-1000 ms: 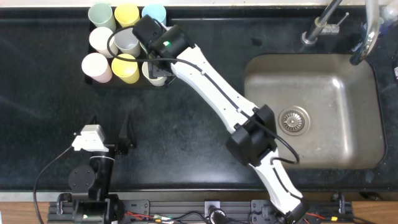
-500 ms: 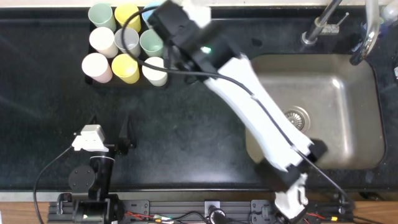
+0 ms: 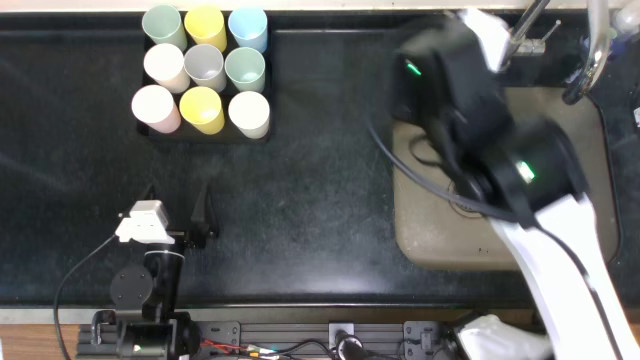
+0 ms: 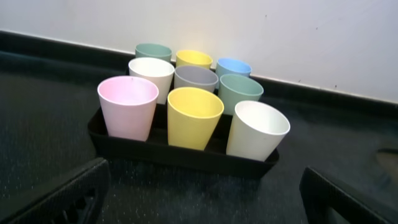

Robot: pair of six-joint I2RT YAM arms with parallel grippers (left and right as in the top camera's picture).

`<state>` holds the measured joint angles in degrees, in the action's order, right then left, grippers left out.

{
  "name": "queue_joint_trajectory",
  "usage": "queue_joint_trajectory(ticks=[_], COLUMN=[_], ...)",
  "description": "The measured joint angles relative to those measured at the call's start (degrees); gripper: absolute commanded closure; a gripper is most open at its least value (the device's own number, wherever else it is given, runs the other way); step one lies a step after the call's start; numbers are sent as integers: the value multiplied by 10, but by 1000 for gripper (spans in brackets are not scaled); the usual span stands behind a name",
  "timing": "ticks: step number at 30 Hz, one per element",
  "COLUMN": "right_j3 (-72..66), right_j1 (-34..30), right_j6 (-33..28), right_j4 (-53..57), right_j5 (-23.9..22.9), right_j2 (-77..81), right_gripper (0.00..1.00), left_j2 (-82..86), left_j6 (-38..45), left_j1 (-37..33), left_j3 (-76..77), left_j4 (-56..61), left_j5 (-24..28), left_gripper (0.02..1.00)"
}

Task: Store Cups

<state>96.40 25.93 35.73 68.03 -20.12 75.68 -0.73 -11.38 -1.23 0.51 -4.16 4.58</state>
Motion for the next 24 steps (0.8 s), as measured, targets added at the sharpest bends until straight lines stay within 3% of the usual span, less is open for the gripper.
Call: queue_joint_trajectory(ticks=[5,9,24], right_j3=[-211,-321,-482], right_j1=[-67,-98,-145], right_j6=[-4,-6,-8], right_j4=[-84,-81,5], right_j5=[19,21,24], right_j2=[-151,-233,-458], right_gripper=[3,3,3], left_j2=[0,0,0], left_j6=[0,0,0], left_j1=[0,0,0], left_j3=[0,0,0], left_j4=[0,0,0], left_j5=[-1,-1,-1], left_gripper=[18,18,18])
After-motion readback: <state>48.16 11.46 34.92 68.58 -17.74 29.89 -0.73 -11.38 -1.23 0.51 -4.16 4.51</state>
